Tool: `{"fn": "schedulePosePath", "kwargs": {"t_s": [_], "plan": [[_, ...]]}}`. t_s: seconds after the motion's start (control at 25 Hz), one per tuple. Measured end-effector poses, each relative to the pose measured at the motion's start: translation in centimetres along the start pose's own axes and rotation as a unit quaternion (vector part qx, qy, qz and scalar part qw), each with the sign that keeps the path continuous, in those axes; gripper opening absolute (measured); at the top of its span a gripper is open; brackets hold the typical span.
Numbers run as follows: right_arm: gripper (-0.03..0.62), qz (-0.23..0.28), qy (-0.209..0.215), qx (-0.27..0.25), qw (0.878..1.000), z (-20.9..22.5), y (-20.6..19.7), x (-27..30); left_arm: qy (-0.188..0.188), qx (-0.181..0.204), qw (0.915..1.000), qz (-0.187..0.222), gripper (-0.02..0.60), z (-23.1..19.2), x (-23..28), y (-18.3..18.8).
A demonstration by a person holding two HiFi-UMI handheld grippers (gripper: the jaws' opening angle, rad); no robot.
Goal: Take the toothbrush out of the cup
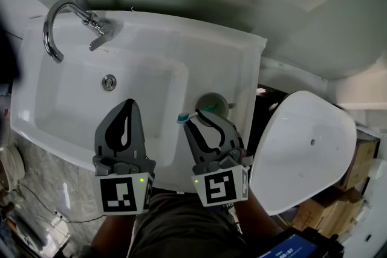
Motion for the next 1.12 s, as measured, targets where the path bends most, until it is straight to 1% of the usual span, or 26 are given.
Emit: {"fn": "schedulePosePath", "kwargs": {"t_s": [0.24, 0.4, 0.72, 1.12], "plan": [[0.115, -0.010, -0.003, -0.013, 1.000, 0.07, 0.33, 0.30, 0.002, -0.002, 1.0000, -0.003, 0.014, -0.21, -0.08, 0.02], [0.100, -0.017, -0.004, -0.028, 0.999, 0.01, 0.48, 0.51, 0.005, -0.003, 1.0000, 0.000, 0.014, -0.38, 0.02, 0.10], [0.055, -0.026, -0.005, -0.036, 0.999, -0.05, 0.66, 0.73, 0.008, -0.003, 1.0000, 0.002, 0.014, -0.67, -0.01, 0.36], [0.040, -0.030, -0.009, -0.042, 0.999, 0.07, 0.95, 0.97, 0.008, -0.006, 0.9999, -0.002, 0.014, -0.91, 0.10, 0.45]]}}
Point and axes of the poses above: the fingertips, and each gripper's own axes: x forward along the fingers, z to its right, y out of its top, the point moved 10 cm from there along -x, backward along the fingers, and after that the axes turned 9 degrees about -y, right-handed, at the moved point
